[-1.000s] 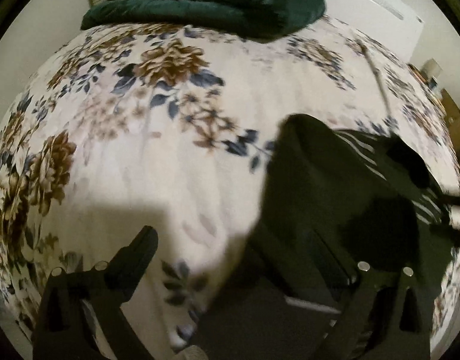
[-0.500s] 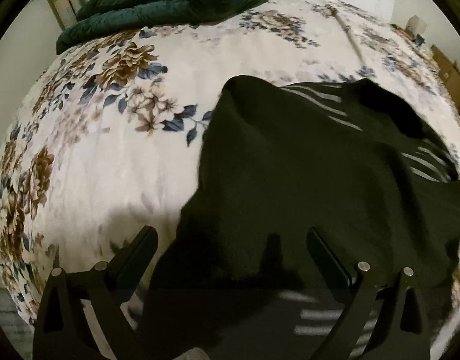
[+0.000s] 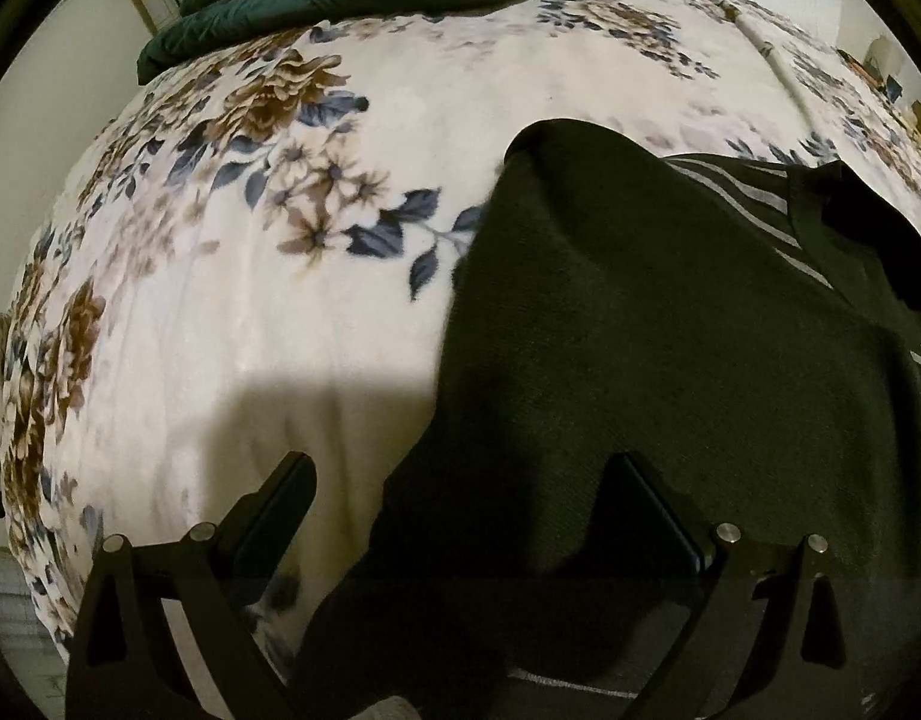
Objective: Fold small clothes
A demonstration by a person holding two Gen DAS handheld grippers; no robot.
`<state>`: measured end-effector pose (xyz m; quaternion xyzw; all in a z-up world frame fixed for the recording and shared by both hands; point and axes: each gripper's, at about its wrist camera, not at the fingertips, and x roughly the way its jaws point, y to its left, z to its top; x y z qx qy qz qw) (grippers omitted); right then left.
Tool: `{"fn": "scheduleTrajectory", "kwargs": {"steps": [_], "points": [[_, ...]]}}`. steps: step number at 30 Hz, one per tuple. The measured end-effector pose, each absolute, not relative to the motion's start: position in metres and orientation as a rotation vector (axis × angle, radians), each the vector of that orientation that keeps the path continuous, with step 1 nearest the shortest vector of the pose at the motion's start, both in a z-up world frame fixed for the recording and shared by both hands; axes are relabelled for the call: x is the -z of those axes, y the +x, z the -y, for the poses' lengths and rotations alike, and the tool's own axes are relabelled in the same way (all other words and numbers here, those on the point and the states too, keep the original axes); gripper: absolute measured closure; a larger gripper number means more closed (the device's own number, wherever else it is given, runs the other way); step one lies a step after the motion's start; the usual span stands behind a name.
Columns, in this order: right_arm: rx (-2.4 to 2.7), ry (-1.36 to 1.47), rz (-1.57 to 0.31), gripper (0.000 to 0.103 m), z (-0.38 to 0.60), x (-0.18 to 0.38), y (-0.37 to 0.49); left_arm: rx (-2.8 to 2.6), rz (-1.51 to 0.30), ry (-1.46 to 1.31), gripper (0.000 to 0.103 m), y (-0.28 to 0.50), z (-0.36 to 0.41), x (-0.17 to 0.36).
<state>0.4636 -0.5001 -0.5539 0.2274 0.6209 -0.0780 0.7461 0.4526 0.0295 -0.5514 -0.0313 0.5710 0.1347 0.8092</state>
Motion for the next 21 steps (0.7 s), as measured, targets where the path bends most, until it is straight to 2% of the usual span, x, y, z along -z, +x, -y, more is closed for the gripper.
{"fn": "scheduleTrajectory", "kwargs": {"steps": [1, 2, 3, 4, 8, 9, 10, 11, 12, 21], "points": [[0.145, 0.535, -1.397, 0.081, 0.505, 0.563, 0.466, -0.289, -1.22, -0.067, 0.002, 0.452, -0.029, 0.551], [0.115, 0.585, -1.416, 0.066, 0.509, 0.572, 0.467, -0.289, -1.22, -0.069, 0.002, 0.452, -0.029, 0.55], [0.097, 0.615, -1.426, 0.045, 0.511, 0.578, 0.467, -0.287, -1.221, -0.07, 0.002, 0.452, -0.029, 0.551], [0.084, 0.624, -1.438, 0.042, 0.512, 0.585, 0.467, -0.286, -1.222, -0.07, 0.002, 0.452, -0.029, 0.551], [0.026, 0.628, -1.496, 0.042, 0.502, 0.608, 0.467, -0.278, -1.221, -0.076, 0.002, 0.45, -0.031, 0.553], [0.031, 0.612, -1.474, 0.05, 0.498, 0.605, 0.465, -0.276, -1.219, -0.076, 0.002, 0.45, -0.031, 0.553], [0.05, 0.582, -1.459, 0.076, 0.497, 0.602, 0.463, -0.275, -1.218, -0.075, 0.002, 0.45, -0.031, 0.553], [0.092, 0.542, -1.442, 0.087, 0.493, 0.597, 0.462, -0.274, -1.216, -0.073, 0.002, 0.45, -0.031, 0.552], [0.115, 0.535, -1.416, 0.093, 0.491, 0.59, 0.46, -0.274, -1.215, -0.072, 0.002, 0.449, -0.031, 0.552], [0.179, 0.429, -1.288, 0.098, 0.469, 0.541, 0.454, -0.279, -1.209, -0.08, 0.002, 0.448, -0.037, 0.547]]}}
